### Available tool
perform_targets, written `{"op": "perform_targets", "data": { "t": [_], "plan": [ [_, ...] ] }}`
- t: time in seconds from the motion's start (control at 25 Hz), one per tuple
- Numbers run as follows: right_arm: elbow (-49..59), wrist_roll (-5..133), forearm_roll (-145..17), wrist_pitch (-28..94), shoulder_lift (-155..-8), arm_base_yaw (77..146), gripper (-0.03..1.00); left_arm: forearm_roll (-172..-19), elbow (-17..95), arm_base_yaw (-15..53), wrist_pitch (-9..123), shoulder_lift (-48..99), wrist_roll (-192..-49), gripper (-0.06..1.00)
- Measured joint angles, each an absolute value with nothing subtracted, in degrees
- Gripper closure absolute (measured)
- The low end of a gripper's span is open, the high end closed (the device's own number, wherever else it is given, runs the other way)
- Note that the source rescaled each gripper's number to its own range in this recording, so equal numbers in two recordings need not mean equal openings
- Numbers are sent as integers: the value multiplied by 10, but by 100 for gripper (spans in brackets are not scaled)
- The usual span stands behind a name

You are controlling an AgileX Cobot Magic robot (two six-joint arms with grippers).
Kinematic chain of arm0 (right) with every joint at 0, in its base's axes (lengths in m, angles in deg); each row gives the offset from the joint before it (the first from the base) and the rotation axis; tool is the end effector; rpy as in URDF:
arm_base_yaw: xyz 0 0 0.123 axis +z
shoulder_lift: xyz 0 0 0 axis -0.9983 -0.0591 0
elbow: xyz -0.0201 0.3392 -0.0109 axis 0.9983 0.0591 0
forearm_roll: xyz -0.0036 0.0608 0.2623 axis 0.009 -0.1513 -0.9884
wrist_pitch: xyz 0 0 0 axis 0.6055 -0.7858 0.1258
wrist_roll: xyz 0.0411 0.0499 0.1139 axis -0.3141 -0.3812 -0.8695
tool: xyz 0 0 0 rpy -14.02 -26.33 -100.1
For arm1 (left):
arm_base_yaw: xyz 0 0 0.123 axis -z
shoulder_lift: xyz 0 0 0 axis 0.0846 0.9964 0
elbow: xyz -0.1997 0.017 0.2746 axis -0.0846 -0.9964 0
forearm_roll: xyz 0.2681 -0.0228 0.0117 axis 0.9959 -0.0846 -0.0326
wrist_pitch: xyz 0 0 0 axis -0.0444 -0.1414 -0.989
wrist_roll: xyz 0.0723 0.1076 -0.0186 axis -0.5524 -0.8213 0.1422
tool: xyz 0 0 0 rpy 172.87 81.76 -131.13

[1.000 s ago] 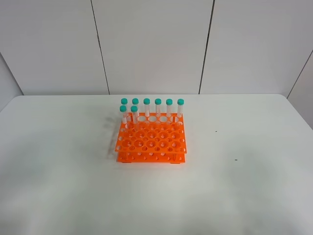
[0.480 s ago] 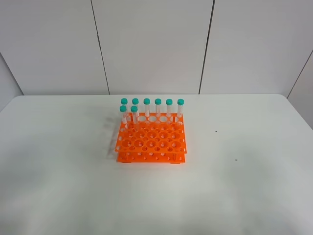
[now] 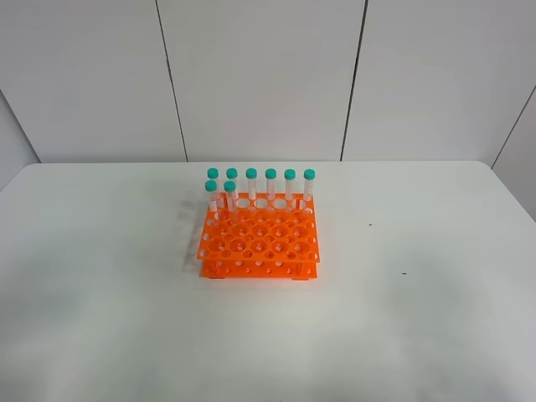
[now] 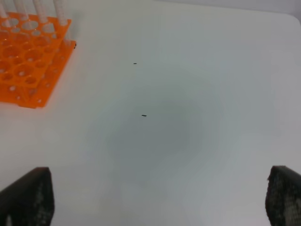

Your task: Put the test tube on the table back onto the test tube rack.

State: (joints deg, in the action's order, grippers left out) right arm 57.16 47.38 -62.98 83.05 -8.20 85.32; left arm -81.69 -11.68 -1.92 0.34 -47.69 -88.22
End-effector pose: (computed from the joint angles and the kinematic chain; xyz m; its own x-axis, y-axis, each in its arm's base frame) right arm -0.0071 0.0137 0.2690 -0.4280 -0.0421 -0.9028 -0.0928 0.9957 -0.0025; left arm -0.0100 0.0005 0.2688 -0.4437 0.0518 -0.8947 0.0642 0.9976 0.0259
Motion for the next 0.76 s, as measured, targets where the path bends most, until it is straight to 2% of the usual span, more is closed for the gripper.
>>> {"op": "perform_targets", "data": {
  "t": [0.76],
  "plan": [
    [572, 474, -630, 830, -82, 853, -3, -813, -117, -19, 3, -477, -882, -4]
  ]
}}
